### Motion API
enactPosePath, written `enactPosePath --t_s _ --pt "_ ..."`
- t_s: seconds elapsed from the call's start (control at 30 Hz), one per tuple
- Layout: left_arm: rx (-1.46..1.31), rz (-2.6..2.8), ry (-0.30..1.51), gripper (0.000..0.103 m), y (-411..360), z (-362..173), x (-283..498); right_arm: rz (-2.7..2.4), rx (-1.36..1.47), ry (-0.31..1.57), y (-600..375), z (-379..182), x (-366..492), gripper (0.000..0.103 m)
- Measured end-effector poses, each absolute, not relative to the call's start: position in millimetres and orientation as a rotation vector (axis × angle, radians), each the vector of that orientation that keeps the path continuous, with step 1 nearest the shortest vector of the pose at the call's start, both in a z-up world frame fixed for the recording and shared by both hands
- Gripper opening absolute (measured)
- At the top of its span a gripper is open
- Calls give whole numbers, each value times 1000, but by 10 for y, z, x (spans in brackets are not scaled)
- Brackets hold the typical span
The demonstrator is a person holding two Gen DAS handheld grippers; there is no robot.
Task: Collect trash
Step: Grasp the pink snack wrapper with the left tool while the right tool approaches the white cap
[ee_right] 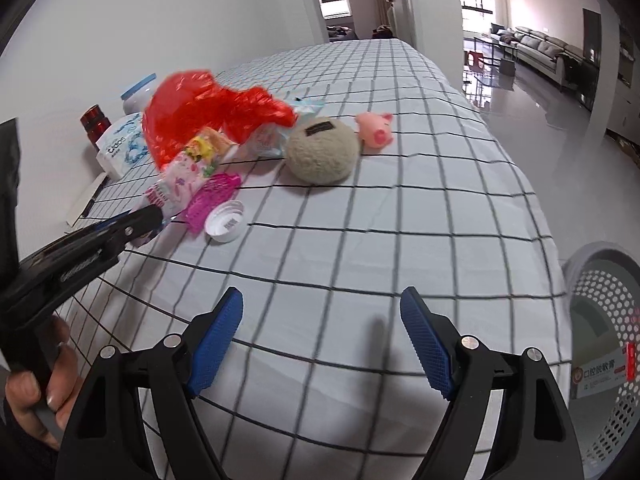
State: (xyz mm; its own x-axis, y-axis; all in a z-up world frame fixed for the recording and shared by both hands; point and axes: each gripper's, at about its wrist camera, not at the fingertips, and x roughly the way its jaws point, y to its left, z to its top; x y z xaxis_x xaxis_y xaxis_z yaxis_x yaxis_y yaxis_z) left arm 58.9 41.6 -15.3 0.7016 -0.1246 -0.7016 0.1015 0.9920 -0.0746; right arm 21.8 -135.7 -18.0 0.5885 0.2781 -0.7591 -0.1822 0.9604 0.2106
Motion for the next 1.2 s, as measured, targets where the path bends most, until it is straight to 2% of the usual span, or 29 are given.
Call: enactPosePath --t_s 0.37,0.97,1.03,1.1,1.13,1.2 --pt "-80 -80 745 15 783 -66 433 350 60 904 -853 -212 534 77" --pt "-87 -54 710 15 967 -25 401 305 -100 940 -356 -312 914 77" --pt "-89 -55 711 15 973 -29 398 304 -112 939 -319 -314 938 70" --pt "-88 -54 710 15 974 -24 388 306 -118 952 -285 -336 969 59" --pt "-88 -55 709 15 972 -22 381 305 -123 949 -266 -338 984 58" --pt "-87 -56 706 15 969 -12 367 308 -122 940 -260 -331 978 44"
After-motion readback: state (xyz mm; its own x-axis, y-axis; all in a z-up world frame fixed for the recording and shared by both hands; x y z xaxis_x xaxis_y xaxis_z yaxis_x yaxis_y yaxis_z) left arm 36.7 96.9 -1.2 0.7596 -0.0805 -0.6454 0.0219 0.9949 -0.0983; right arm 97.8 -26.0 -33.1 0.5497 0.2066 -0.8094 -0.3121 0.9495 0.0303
